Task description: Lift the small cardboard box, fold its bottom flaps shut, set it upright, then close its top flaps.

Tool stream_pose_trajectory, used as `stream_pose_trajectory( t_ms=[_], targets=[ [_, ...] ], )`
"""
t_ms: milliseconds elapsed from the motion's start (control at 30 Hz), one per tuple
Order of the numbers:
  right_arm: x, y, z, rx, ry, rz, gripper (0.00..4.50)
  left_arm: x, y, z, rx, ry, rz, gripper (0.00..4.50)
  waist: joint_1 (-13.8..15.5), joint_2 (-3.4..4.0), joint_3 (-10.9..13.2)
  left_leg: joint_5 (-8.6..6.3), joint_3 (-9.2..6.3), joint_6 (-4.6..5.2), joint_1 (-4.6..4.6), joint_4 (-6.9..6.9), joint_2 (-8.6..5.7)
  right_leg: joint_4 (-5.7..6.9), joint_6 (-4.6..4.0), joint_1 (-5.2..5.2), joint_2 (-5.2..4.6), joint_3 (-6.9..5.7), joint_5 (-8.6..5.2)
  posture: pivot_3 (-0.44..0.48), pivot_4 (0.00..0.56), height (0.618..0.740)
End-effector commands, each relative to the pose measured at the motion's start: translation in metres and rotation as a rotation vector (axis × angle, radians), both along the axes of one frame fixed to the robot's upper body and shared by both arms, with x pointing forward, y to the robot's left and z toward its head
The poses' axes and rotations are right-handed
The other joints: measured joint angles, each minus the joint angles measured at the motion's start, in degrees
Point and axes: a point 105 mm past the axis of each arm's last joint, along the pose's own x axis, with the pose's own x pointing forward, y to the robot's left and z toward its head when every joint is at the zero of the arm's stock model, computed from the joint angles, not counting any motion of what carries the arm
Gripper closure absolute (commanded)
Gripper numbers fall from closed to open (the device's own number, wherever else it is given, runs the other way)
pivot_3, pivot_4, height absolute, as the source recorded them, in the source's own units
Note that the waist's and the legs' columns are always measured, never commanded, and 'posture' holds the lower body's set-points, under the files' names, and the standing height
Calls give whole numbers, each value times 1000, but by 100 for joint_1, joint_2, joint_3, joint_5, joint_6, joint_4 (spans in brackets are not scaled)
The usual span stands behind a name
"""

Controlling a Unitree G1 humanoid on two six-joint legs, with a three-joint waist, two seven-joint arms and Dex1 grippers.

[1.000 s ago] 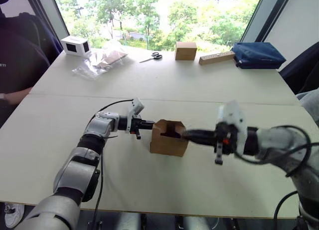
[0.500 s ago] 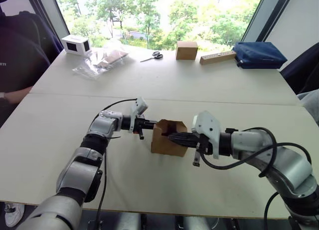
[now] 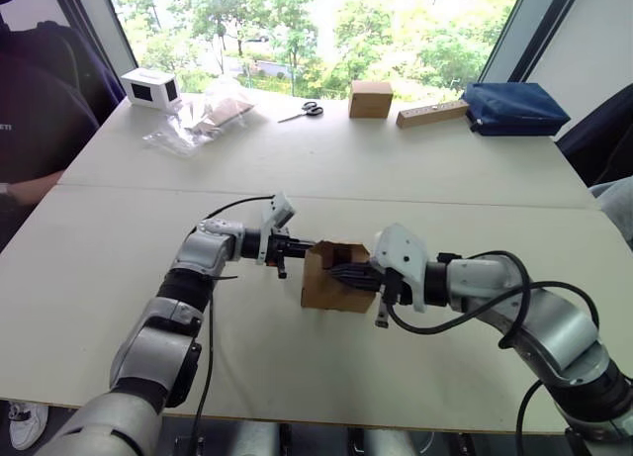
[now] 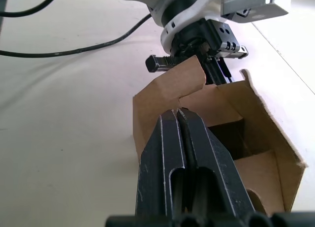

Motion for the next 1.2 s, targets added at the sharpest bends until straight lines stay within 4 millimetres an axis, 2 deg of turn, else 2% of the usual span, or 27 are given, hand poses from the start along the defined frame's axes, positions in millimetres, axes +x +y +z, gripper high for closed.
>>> stream_pose_trajectory(
  t_ms=[33, 300, 667, 867, 967, 1167, 1200],
  targets=[
    [3, 3, 6, 8, -57, 9, 4500, 0, -1, 9, -29, -30, -1, 4414, 0, 0, 0, 0, 0, 0, 0, 0, 0, 0, 0, 0, 0, 0, 0, 0, 150, 740],
    [6, 6, 1, -1, -71, 13, 4500, -1, -1, 7, -26, -30, 4, 4414, 2, 0, 0, 0, 0, 0, 0, 0, 0, 0, 1, 0, 1, 0, 0, 0, 150, 740],
    [6, 9, -17, 5, -18, 13, 4500, -3, -1, 4, -18, -24, 4, 4414, 0, 1, 0, 0, 1, 0, 0, 0, 0, 0, 1, 1, 1, 0, 1, 0, 150, 740],
    [11, 9, -19, 14, -14, 0, 4500, -1, 0, 4, -17, -26, 15, 4414, -1, 1, -1, 0, 1, 0, 2, 1, 0, 1, 1, 2, 2, 0, 1, 0, 150, 740],
    [14, 10, -13, 30, -32, 1, 4500, -1, 1, 4, -16, -27, 19, 4414, -2, 1, -1, 0, 1, -1, 2, 1, 0, 2, 2, 2, 2, 0, 1, 0, 150, 740],
    [14, 8, -11, 31, -35, 3, 4500, 9, 12, 9, -26, -50, 97, 4414, -2, 1, -1, 1, 0, -1, 2, 1, 0, 3, 2, 2, 2, 0, 1, 0, 150, 740],
    [13, 8, -11, 28, -37, 2, 4500, 15, 22, 18, -54, -65, 147, 4414, -2, 1, -1, 1, 0, -1, 2, 1, 0, 3, 2, 2, 2, 0, 1, 0, 150, 740]
  ],
)
